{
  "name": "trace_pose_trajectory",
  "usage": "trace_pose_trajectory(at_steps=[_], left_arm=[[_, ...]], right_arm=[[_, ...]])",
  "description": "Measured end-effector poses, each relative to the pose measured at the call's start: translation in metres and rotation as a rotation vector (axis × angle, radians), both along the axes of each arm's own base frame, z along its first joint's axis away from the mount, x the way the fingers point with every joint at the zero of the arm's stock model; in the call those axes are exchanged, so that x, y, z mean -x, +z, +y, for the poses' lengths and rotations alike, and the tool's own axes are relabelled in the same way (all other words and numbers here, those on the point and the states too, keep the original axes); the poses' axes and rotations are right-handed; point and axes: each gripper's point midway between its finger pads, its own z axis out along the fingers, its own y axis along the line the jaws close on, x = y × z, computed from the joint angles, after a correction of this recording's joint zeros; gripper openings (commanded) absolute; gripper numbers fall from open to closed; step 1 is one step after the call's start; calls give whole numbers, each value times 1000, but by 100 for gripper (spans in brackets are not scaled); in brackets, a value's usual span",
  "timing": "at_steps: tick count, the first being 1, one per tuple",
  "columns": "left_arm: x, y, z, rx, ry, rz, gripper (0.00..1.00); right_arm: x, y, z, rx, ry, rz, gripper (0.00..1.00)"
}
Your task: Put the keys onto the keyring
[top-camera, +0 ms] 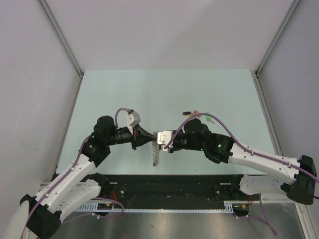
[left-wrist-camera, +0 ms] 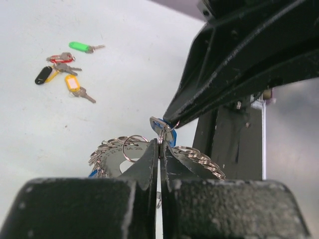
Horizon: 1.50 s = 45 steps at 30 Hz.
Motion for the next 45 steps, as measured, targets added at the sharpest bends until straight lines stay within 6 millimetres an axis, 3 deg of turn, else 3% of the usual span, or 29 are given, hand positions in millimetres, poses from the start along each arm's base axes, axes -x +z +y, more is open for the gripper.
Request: trace_pose_trajectory(at_steps=[10,12,13,16,21,27,32,38,45], left_arm=[[-8,2,-5,187,156,77,1],[-8,2,-5,224,175,82,9],[-8,1,-4,239,184,85,23],[-10,3,-2,272,212,82,39],[-10,17,6,297,245,26,44],[-12,30,6,179,199,-52,57],[-11,34,-4,5,49,-125,58],[-12,3,-5,-197,-89,-128,55],[-2,-22,-9,-292,-193,-97,45]], right_arm=[[-7,-8,2,16,-19,5,0],[-7,-8,2,18,-23,4,0],[-7,-8,2,18,-23,4,0],[-6,-10,1,24,-20,9,0],[-1,-20,-3,66,-6,35,0],[1,-21,-5,75,1,34,0],[3,-22,-6,82,8,33,0],[3,-24,-7,91,10,35,0],[4,-24,-7,92,12,36,0]])
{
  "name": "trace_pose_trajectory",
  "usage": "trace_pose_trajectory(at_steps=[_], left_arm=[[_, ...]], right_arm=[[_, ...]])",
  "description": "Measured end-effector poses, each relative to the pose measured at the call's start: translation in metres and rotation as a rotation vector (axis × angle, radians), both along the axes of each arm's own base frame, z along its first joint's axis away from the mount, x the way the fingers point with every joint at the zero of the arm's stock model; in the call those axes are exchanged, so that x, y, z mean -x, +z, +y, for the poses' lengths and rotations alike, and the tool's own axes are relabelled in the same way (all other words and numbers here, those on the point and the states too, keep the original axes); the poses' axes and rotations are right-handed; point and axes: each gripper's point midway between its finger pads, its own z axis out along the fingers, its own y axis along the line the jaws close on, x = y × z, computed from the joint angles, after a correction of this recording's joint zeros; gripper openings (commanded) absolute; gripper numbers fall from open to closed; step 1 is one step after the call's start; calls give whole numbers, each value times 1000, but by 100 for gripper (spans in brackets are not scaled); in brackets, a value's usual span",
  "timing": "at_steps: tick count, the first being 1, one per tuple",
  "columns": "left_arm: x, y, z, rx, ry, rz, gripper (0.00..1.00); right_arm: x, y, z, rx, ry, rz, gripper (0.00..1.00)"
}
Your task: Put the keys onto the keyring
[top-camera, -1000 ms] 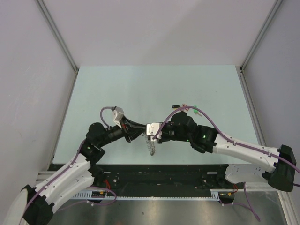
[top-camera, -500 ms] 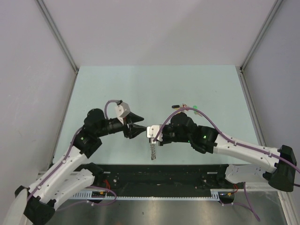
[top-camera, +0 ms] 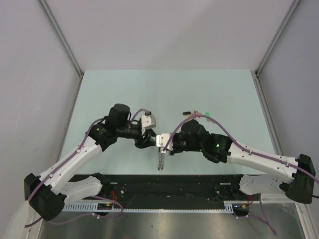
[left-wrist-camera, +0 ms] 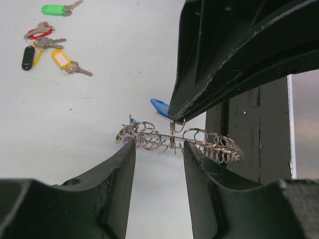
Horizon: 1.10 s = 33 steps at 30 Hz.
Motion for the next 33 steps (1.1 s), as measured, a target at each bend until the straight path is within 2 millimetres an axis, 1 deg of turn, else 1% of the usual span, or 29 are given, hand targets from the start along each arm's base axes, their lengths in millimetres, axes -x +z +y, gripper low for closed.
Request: trace_pose_trajectory(at_steps=[5,13,15,16,17,23,27,33], left_arm=[[4,-7,-4,-19,-31,15,36],[6,-14,-10,-30,-53,32,27],[7,-16,-12,-34,-58,39,18],[7,-17,-13,-35,-61,43,6],[7,-17,-13,-35,-62,43,0],[9,-14,-13,-29,-48,51,0],[8,-4,-10,8,-12,19,0],[5,13,1,124,77,9,1]], right_arm=[[0,-1,-1,4,0,2,0],[2,-1,0,2,10,6,0],[2,-1,0,2,10,6,0],[2,-1,0,3,10,7,0],[2,-1,0,3,10,7,0],[1,0,0,2,5,0,0],[0,8,-1,-21,0,-14,0],[-2,18,-1,-53,-9,-35,0]])
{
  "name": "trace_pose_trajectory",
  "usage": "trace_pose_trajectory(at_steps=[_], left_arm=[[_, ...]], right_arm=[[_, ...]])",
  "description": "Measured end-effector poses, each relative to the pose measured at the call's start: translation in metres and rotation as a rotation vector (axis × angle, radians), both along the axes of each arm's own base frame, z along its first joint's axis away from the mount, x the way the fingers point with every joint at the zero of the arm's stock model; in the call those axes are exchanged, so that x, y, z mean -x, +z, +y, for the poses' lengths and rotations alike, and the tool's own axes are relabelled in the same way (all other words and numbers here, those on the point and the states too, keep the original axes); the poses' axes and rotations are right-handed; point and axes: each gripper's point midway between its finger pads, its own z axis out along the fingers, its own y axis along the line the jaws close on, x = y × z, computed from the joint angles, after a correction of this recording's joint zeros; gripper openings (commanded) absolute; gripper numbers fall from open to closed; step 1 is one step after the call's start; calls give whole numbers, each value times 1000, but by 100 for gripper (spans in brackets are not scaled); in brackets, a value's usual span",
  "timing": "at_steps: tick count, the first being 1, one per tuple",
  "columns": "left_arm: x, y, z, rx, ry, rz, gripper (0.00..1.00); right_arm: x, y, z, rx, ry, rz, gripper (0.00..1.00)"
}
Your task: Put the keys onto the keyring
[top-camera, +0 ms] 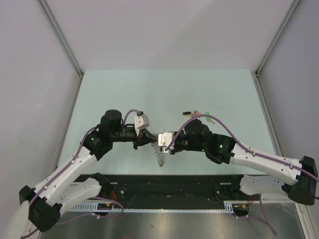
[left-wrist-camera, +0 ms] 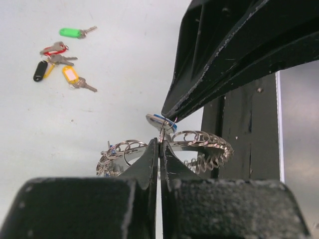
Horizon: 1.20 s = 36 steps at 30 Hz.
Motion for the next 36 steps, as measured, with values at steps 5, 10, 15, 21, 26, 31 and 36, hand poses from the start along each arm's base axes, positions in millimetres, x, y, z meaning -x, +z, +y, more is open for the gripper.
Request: trace_pose_trajectory(at_steps=[5,10,15,21,26,31,36], left_arm=[[1,8,4,71,52,22,0],[-2,11,3,140,108,57,0],[-7,19,0,213,156,89,0],[-10,22,0,306,209,122,0],[-14,22,-2,348,239,142,31],[-26,43,9,408,328,54,61],[-32,61,30,430,436,-42,84]], right_arm=[[-1,6,3,-23,2,-11,0],[-1,8,4,-31,4,-14,0],[-2,5,5,-25,1,-13,0],[-3,7,6,-32,-1,-17,0],[-5,6,4,-27,-16,-20,0],[3,-5,4,10,9,13,0],[3,-10,4,22,5,23,0]])
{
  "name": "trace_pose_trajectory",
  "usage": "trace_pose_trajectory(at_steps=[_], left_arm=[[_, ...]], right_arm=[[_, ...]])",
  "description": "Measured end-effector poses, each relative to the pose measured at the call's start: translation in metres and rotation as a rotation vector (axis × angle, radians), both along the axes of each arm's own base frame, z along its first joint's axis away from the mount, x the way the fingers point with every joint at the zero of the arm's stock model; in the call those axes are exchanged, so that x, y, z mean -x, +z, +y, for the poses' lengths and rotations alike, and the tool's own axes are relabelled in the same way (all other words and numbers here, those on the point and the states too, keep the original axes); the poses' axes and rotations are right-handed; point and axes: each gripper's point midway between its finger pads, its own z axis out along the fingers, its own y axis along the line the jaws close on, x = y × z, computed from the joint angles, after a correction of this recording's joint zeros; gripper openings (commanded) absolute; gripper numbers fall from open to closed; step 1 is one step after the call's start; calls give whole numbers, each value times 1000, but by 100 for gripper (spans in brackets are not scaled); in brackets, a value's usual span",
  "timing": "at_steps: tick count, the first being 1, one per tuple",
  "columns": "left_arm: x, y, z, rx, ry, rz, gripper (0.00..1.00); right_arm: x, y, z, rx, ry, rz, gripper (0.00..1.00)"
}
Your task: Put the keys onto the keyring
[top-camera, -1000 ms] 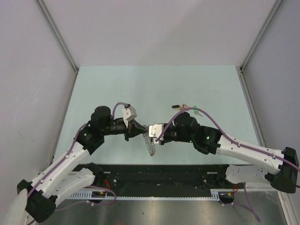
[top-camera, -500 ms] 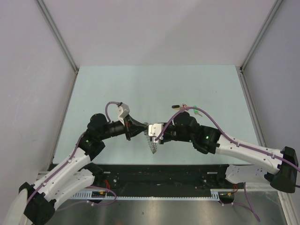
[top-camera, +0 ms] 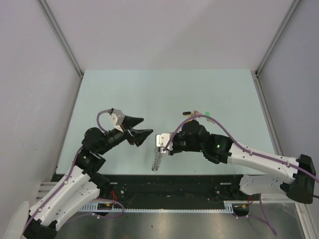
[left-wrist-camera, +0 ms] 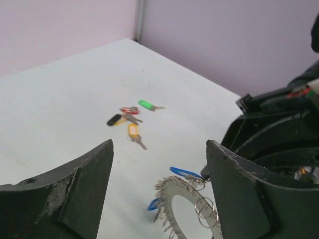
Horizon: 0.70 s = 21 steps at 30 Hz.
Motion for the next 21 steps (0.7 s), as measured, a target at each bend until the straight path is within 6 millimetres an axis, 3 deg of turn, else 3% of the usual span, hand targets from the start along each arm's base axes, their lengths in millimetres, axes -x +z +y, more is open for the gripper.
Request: trace_pose_trajectory(at_steps=[4,9,16,21], left_arm=[[-9,13,19,-28,115,-26,99],[-22,20,51,-61,301,-14,100],[-31,10,101,-96,563,19,100],[-27,-4,124,-97,667,27,100]], right_arm=[[-4,-4,-1,9,-19,6,0],[-22,-14,-4,33,-77,36,0],[-72,-22,14,48,-175,72,0],[-121,-13,39,18,-228,59,0]])
